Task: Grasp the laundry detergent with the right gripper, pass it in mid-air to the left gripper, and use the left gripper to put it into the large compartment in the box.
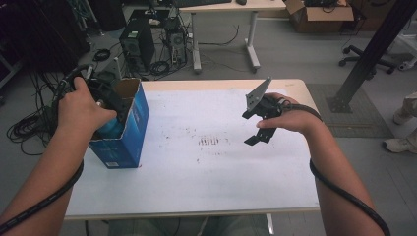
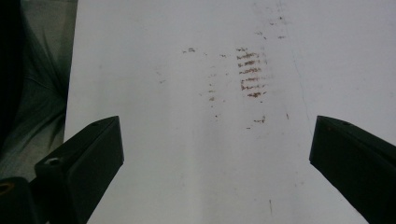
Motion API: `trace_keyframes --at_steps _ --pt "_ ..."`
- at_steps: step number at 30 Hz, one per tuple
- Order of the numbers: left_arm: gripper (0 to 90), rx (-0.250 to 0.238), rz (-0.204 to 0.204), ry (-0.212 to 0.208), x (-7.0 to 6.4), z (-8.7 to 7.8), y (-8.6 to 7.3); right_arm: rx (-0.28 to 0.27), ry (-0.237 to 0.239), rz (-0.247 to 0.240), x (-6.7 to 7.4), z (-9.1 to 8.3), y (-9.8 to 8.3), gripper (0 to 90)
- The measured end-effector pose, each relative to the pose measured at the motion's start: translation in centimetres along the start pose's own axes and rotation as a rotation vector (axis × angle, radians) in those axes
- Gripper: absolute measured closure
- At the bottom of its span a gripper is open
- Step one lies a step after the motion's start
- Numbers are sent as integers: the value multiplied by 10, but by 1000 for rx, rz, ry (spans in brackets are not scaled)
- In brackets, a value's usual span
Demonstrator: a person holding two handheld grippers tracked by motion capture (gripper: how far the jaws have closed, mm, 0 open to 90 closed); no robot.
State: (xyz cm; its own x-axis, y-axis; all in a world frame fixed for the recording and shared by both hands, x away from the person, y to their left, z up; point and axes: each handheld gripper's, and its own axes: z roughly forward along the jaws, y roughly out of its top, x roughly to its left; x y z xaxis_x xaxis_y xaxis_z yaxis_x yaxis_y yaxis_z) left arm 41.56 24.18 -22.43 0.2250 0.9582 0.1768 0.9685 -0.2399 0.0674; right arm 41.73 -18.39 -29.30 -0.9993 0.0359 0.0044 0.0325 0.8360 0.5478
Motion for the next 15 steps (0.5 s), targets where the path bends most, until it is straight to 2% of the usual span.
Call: trace_keyframes --at_steps 5,15 --pt "144 -19 22 -21 -2 -8 -1 0 1 1 0 0 0 27" --pt "146 -40 53 -54 -7 -19 0 1 -2 4 0 -1 -1 29"
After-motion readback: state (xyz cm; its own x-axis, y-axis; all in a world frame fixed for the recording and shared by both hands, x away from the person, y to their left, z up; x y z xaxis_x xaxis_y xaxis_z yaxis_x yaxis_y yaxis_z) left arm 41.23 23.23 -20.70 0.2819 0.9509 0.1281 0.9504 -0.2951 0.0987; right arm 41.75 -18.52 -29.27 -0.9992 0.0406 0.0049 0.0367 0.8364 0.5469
